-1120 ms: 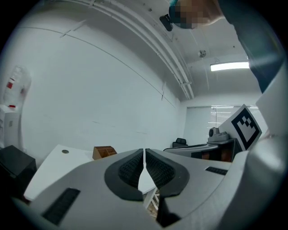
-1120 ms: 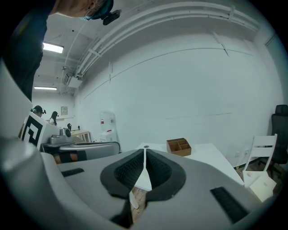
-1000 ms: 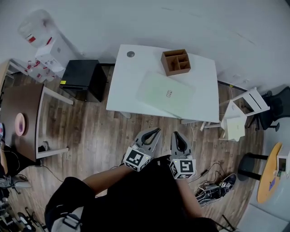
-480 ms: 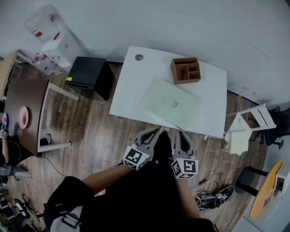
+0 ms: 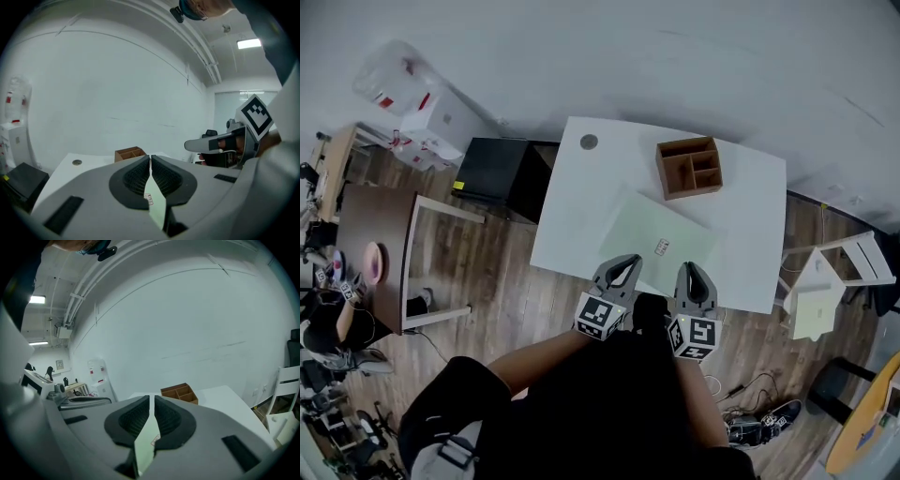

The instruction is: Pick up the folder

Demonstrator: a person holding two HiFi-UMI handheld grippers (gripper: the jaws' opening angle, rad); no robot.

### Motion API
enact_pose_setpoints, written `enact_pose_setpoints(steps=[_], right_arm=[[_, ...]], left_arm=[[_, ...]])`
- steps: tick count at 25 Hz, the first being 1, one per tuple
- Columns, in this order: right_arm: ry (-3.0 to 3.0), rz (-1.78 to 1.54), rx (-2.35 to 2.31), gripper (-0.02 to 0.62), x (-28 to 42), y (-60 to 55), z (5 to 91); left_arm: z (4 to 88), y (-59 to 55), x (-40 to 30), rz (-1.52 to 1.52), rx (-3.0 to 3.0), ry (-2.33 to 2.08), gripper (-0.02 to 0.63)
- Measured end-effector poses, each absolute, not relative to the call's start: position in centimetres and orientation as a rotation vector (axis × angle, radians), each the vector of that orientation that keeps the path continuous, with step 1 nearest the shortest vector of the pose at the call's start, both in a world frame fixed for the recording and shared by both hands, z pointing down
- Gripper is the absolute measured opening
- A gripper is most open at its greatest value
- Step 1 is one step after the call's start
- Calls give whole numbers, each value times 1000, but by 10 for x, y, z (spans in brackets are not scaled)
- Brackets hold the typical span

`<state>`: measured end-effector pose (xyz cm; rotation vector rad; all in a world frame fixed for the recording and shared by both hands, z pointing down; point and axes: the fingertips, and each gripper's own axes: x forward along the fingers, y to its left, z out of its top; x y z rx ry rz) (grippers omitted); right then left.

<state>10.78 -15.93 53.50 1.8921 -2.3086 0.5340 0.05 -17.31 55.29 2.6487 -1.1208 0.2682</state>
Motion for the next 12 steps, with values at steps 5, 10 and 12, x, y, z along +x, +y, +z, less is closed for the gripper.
enact_pose_setpoints(steps=[5, 10, 12], right_arm=[[-2237, 588, 1856, 37, 134, -186, 571], [-2193, 695, 1792, 38, 149, -197, 610], [-2167, 698, 1759, 45, 153, -200, 623]], left_arm=[[580, -212, 4, 344, 2575, -1154, 23], [601, -230, 9, 403, 2637, -1034, 25], [615, -236, 11, 439, 2622, -993, 44]])
